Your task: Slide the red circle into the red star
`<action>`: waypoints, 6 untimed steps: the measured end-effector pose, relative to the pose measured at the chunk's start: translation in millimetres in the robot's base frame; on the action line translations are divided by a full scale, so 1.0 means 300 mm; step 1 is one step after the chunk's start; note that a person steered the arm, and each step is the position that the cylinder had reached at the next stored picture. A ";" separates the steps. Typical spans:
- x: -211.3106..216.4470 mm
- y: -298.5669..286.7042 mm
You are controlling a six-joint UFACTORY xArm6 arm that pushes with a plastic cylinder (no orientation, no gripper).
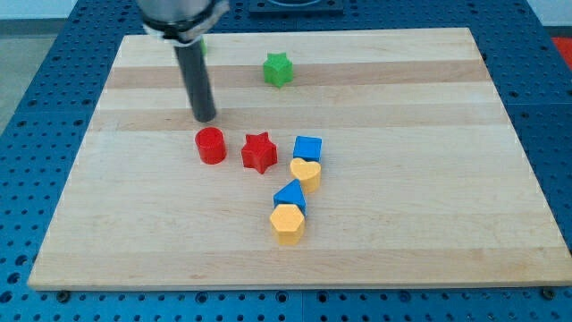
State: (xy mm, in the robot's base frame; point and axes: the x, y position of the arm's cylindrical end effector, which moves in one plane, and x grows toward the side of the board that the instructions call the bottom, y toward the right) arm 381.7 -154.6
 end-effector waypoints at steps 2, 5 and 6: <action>0.146 -0.151; 0.147 0.045; 0.166 0.113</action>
State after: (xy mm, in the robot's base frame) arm 431.5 -120.7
